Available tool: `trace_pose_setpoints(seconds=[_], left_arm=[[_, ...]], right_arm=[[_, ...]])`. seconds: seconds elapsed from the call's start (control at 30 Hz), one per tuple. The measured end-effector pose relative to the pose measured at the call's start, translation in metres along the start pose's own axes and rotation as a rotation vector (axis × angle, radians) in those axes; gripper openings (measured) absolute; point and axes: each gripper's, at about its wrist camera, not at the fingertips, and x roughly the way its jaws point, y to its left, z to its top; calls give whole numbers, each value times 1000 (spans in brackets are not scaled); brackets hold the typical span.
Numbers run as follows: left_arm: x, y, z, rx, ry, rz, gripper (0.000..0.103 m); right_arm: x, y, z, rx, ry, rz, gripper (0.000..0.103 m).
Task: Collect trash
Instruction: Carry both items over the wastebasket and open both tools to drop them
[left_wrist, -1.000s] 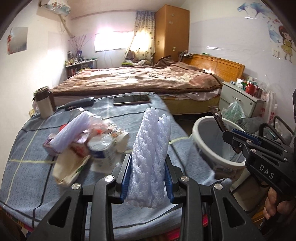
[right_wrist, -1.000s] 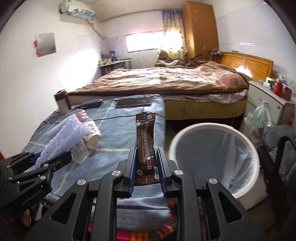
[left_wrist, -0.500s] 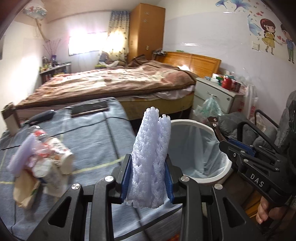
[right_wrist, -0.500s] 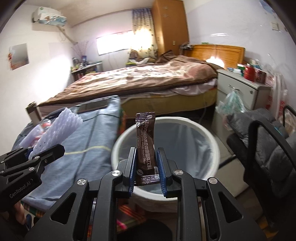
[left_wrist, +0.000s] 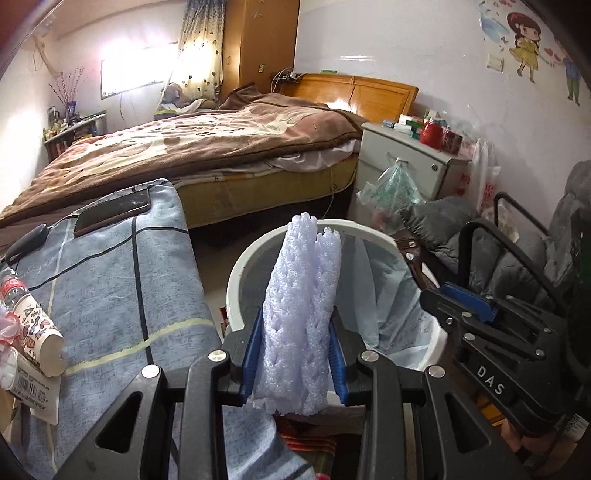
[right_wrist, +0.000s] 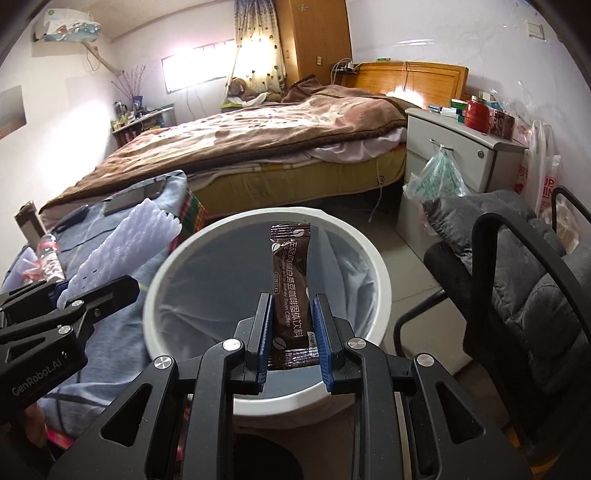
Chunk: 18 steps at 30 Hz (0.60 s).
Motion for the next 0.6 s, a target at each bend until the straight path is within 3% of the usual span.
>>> trace_pose_setpoints(seconds=[0.2, 0.37, 0.6], left_arm=[[15, 1, 3, -19, 31, 2, 37], [16, 5, 2, -31, 31, -5, 62], [14, 9, -1, -31, 36, 7, 65]], right_arm=[[5, -7, 0, 13, 17, -11, 25], [11, -12, 1, 31, 35, -18, 26], [8, -9, -1, 38, 26, -14, 35]])
